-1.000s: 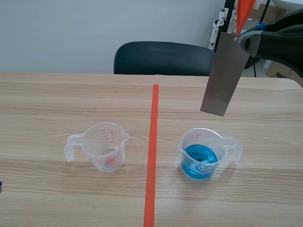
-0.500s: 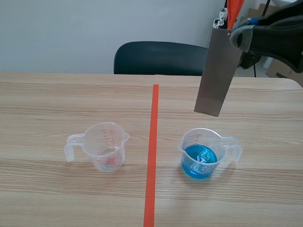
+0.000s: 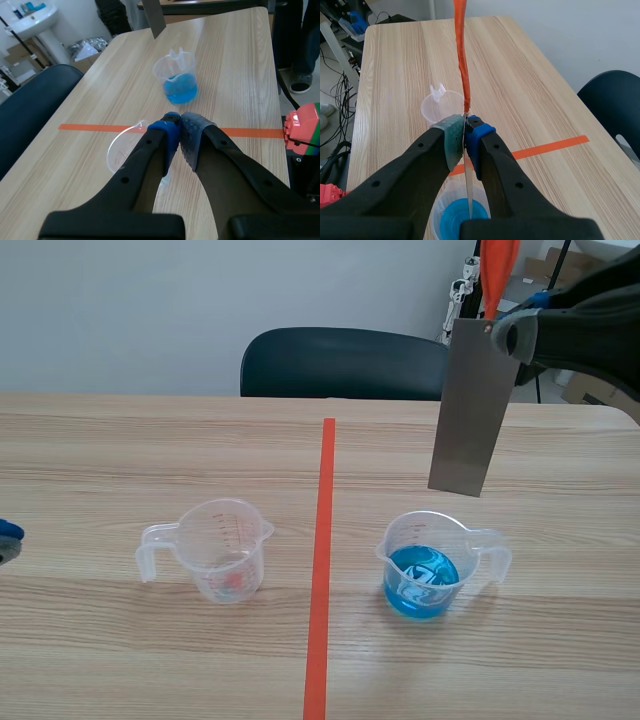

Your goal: Do the redox reaction experiment. raise the plate out of the solution

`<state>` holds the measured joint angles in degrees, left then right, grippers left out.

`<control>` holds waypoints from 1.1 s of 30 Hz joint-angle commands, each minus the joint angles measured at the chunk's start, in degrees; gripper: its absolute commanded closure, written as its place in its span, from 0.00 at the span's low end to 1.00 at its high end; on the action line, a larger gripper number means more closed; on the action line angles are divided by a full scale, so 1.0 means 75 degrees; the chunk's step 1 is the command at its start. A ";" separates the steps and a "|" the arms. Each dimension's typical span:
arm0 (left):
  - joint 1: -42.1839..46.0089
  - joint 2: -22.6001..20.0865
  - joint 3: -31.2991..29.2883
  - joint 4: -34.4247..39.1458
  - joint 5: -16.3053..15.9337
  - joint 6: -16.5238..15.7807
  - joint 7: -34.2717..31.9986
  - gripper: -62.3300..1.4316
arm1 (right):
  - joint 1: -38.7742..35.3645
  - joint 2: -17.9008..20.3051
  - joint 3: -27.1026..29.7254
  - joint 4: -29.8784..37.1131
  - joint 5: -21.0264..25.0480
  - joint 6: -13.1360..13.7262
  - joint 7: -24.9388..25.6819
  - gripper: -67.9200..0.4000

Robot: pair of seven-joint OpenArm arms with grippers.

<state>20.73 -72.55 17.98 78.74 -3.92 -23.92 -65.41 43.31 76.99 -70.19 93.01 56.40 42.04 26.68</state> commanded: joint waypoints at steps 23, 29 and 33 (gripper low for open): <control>-0.3127 0.1577 0.1973 0.0627 0.0300 -0.0726 0.2226 0.92 | 0.0189 0.0085 0.0169 0.0242 0.0277 0.0090 -0.0117 0.97; -0.4153 0.1955 0.2742 0.0627 0.0291 -0.0726 0.2769 0.92 | 0.0189 0.0082 0.0169 0.0242 0.0315 0.0090 -0.0117 0.97; -0.4689 0.2261 0.3191 0.0627 0.0265 -0.0726 0.3273 0.92 | 0.0169 0.0082 0.0169 0.0242 0.0315 0.0090 -0.0207 0.97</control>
<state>-14.11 -56.14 41.71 82.65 -1.15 -29.23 -40.36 43.31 76.97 -70.19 94.41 57.95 42.04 24.73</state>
